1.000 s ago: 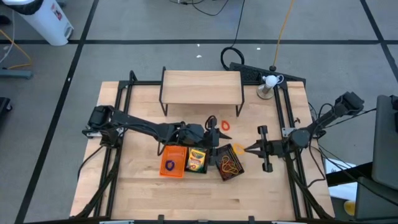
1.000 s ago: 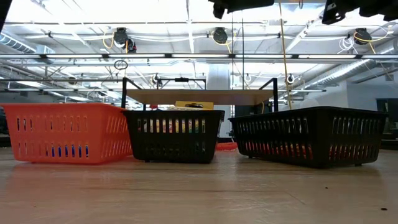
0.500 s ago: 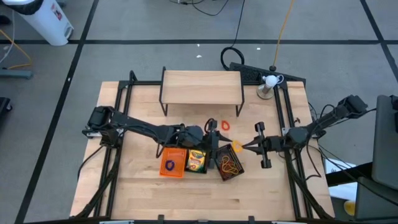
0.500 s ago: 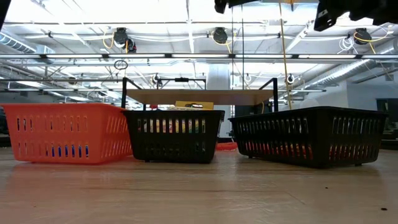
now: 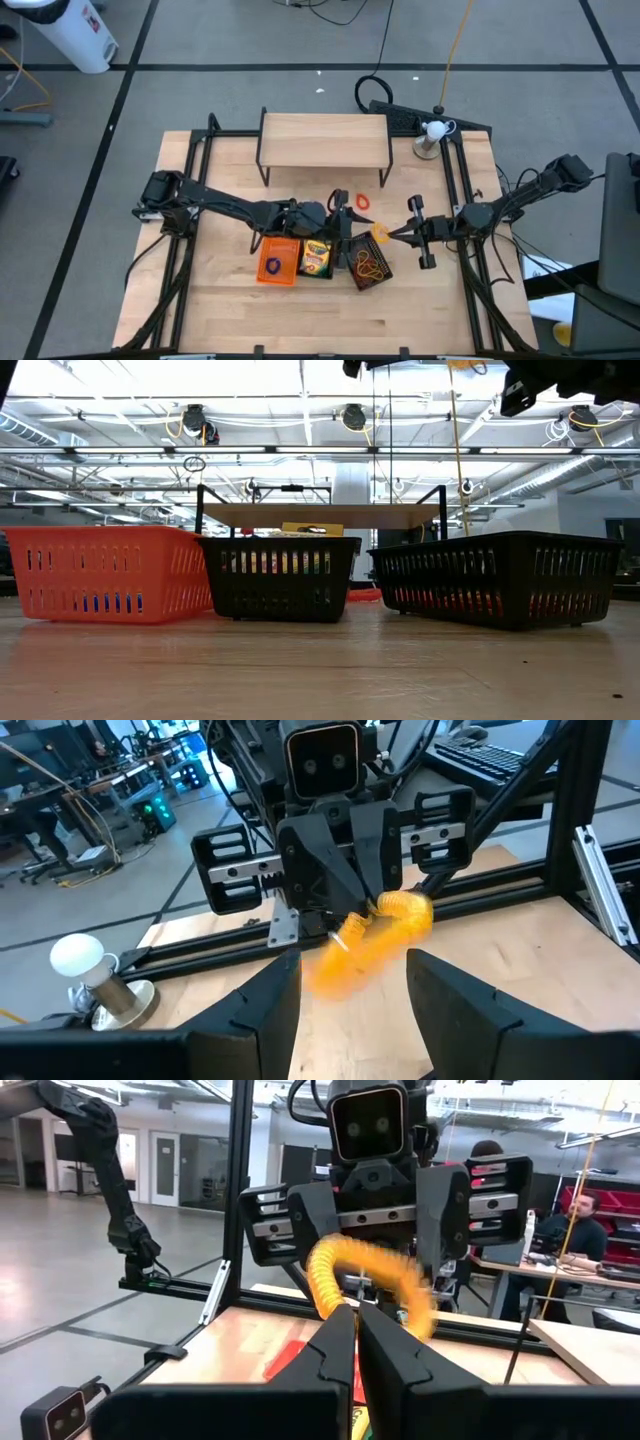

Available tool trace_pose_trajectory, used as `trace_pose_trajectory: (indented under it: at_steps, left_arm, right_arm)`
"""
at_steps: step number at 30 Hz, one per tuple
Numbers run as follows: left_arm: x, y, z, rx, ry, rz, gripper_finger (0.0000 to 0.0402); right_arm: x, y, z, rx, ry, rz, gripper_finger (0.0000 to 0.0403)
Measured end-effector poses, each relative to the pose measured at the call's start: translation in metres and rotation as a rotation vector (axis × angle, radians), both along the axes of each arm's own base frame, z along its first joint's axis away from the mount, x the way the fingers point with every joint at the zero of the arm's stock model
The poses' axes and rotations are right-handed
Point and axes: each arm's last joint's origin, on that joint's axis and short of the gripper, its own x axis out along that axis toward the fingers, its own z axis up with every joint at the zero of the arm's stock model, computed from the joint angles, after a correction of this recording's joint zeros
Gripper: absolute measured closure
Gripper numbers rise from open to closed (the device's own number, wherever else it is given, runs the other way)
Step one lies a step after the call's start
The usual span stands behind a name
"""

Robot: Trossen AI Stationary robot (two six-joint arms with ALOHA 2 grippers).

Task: Pick & Place Office Desk Supplies
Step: Put the yellow keychain into the orange bin

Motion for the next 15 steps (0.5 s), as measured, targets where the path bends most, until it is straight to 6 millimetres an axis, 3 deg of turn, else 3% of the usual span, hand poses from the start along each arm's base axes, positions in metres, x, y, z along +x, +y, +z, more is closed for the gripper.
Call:
trace_pose_trajectory:
  at_steps: [15]
  left_arm:
    - [0.0, 0.0007, 0.0, 0.003, -0.001, 0.025, 0.0217]
  right_arm:
    - [0.0, 0.0, 0.0, 0.008, 0.001, 0.001, 0.0403]
